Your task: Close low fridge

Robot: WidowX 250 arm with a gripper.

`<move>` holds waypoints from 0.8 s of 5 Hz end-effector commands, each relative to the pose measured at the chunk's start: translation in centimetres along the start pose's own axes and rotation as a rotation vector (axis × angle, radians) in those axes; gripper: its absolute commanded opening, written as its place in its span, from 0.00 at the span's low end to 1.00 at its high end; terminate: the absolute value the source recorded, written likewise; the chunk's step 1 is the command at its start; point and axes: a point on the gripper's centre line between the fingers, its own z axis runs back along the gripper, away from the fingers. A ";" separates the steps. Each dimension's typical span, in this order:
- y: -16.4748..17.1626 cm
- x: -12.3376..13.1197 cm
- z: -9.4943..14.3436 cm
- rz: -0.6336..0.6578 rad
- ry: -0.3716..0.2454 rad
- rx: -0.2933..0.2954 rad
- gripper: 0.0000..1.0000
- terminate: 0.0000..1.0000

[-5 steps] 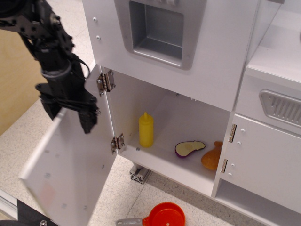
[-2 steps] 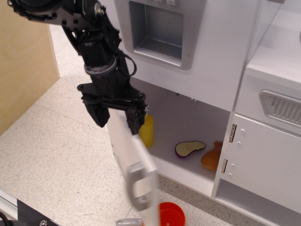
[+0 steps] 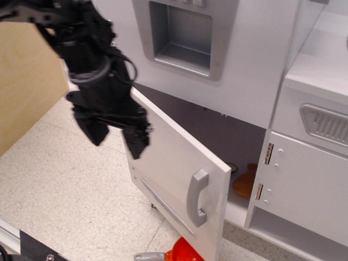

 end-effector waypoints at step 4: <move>-1.2 4.6 -9.6 0.071 -0.051 0.011 1.00 0.00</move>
